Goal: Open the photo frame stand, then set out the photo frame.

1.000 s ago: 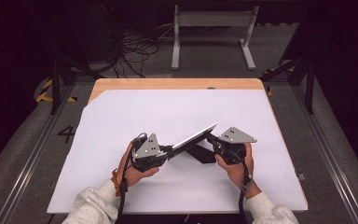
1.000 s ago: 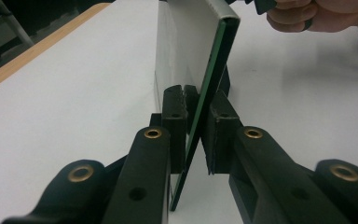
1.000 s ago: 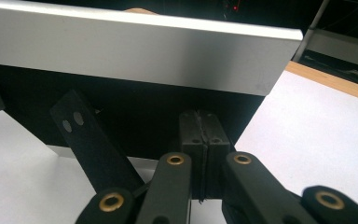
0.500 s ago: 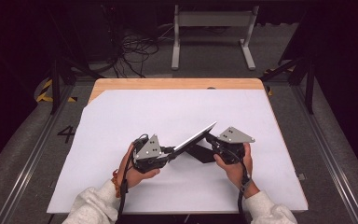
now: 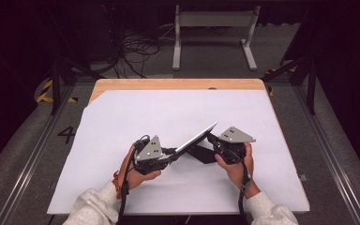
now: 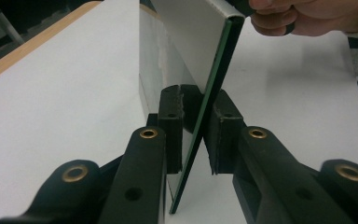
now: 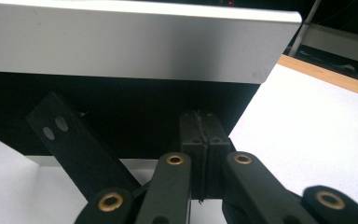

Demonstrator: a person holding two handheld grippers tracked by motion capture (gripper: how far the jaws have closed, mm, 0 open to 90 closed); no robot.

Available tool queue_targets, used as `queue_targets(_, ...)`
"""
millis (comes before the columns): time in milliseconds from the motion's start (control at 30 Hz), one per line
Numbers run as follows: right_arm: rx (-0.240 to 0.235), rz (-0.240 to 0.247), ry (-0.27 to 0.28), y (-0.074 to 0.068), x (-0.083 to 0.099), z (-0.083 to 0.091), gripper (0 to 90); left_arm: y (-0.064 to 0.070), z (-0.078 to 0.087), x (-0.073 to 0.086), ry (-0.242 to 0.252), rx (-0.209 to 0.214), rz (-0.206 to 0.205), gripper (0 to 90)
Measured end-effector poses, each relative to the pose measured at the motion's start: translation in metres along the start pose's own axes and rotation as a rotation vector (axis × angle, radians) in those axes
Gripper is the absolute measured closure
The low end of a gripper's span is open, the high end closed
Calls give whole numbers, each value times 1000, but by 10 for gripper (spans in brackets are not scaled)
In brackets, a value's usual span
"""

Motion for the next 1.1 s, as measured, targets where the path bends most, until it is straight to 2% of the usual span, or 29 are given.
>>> queue_targets(500, -18, 3, -4, -1, -2, -6, 900, 5, 0, 0, 4, 6, 13, 758)
queue_targets(700, -19, 12, -3, -2, -2, -7, 900, 8, 6, 8, -23, 0, -5, 787)
queue_targets(933, -3, 31, -6, -3, -2, -11, 900, 10, 6, 9, -24, 17, -2, 793)
queue_targets(1100, -17, 40, -8, -8, -3, -15, 900, 16, 3, 6, -21, 33, -10, 775)
Point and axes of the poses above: each handheld gripper's, and its own axes: z roughly backward along the jaws, x roughly out of its underside, y roughly to its right, the point moved 9 cm from there along -z, roughly forward along the jaws, and after that the axes turned 5 degrees about -z, right-handed, at the moved point
